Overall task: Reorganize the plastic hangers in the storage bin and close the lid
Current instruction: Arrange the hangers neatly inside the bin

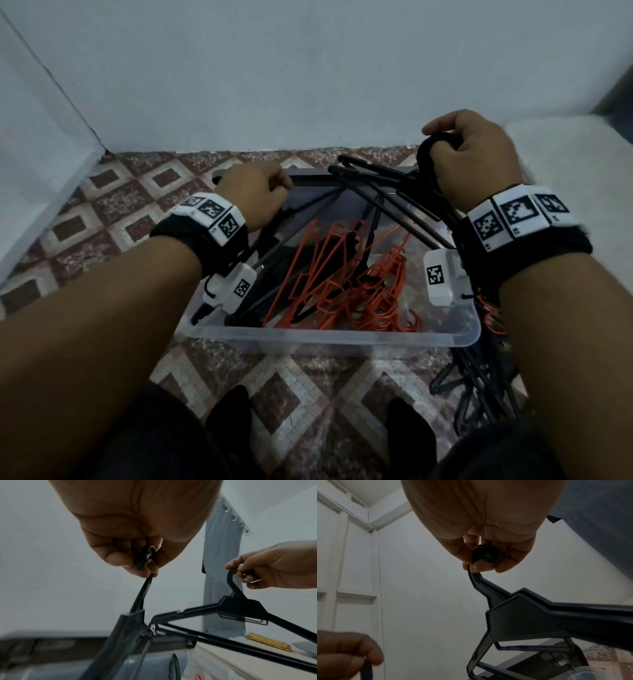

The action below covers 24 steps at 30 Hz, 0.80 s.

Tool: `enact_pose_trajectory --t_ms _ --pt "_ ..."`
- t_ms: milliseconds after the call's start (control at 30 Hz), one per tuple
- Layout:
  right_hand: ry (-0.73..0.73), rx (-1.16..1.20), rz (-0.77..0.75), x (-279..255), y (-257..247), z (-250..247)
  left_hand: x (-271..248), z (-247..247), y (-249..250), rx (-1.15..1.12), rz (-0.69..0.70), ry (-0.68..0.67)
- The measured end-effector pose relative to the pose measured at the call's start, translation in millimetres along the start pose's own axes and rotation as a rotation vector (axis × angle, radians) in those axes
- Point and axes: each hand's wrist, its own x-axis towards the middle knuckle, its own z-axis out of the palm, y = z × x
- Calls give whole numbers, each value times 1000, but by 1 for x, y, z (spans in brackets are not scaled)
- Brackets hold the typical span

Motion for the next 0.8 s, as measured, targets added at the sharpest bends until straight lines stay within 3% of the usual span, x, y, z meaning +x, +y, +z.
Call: enact_pose_trajectory --t_ms 133,233,400,600,700,800 --pt "-17 8 16 1 1 -1 1 -25 9 -36 -4 134" --pt "-75 38 36 1 3 -1 2 -32 12 -147 -84 140" --pt "-209 54 42 0 2 5 -3 -23 16 -401 -211 48" --pt "-424 267 169 -3 0 18 -3 -11 26 -482 -175 -139" --pt "-459 388 234 -5 -3 21 -7 -3 43 -743 -262 -262" --pt "-571 402 198 -9 -8 26 -12 5 62 -984 -286 -346"
